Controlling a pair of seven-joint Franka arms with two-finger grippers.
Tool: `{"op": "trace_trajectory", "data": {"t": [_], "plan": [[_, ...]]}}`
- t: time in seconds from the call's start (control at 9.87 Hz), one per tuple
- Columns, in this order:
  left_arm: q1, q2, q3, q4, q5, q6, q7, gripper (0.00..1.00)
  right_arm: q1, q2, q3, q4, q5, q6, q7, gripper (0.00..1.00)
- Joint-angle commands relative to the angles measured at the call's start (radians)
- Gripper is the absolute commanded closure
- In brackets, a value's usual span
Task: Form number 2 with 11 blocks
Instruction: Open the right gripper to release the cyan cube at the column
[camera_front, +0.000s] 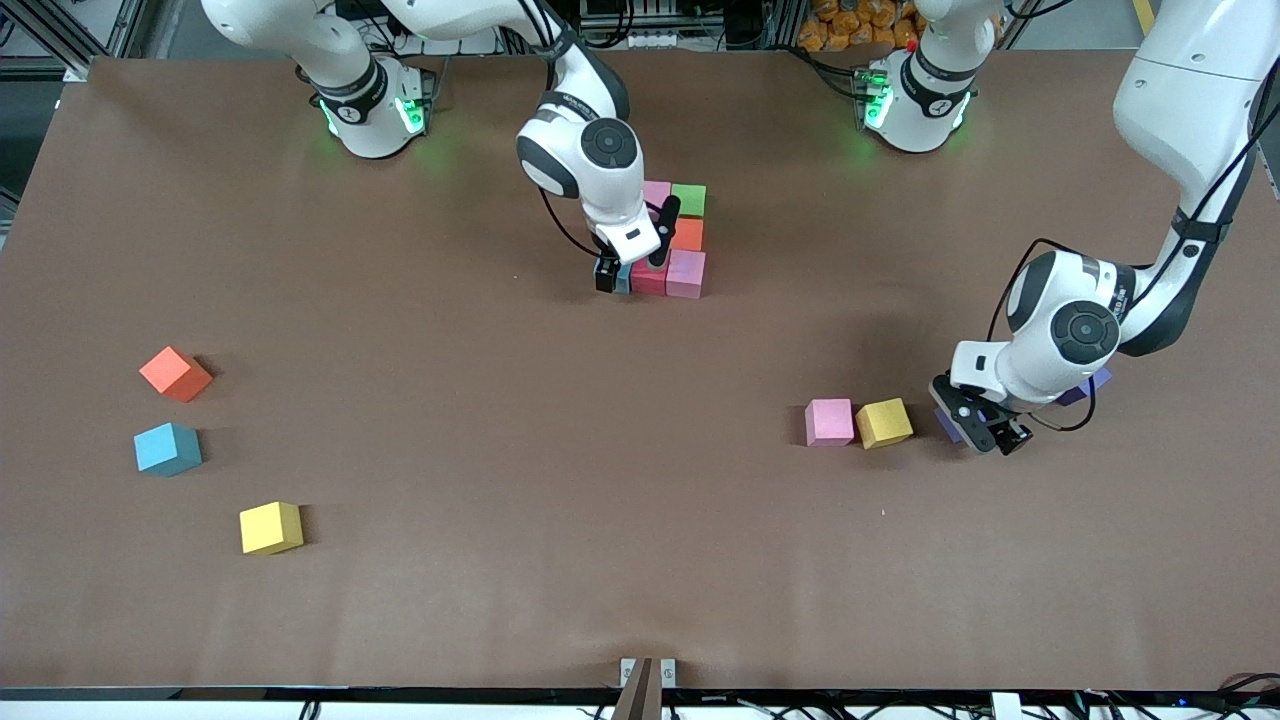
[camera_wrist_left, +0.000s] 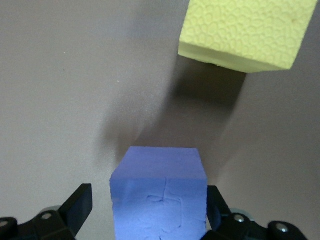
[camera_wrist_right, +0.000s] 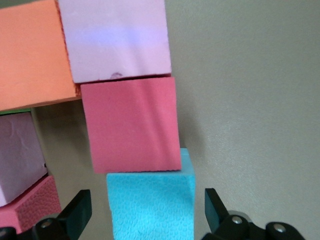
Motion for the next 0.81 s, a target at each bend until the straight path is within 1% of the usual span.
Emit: {"op": "trace_trajectory", "data": {"t": [0.0,0.41,0.51,0.61,0.71], "plan": [[0.010,0.010,-0.005,0.003,0.034,0.021,-0.004,0.00,0.003,-0.034,-0.004,-0.008,-0.011,-0.024,-0.003,0.00],[0.012,0.009,-0.005,-0.002,0.044,0.021,-0.007,0.00,-0.011,-0.054,-0.009,-0.009,-0.011,-0.030,-0.088,0.00],[0.012,0.009,-0.005,-0.002,0.044,0.021,-0.007,0.11,-0.013,-0.060,-0.012,-0.009,-0.011,-0.030,-0.123,0.00],[0.012,0.009,-0.005,-0.002,0.044,0.020,-0.007,0.28,-0.014,-0.063,-0.013,-0.009,-0.011,-0.030,-0.145,0.00],[0.012,0.006,-0.006,0.000,0.044,0.020,-0.009,0.57,-0.034,-0.072,-0.013,-0.008,-0.012,-0.030,-0.186,0.00]]}}
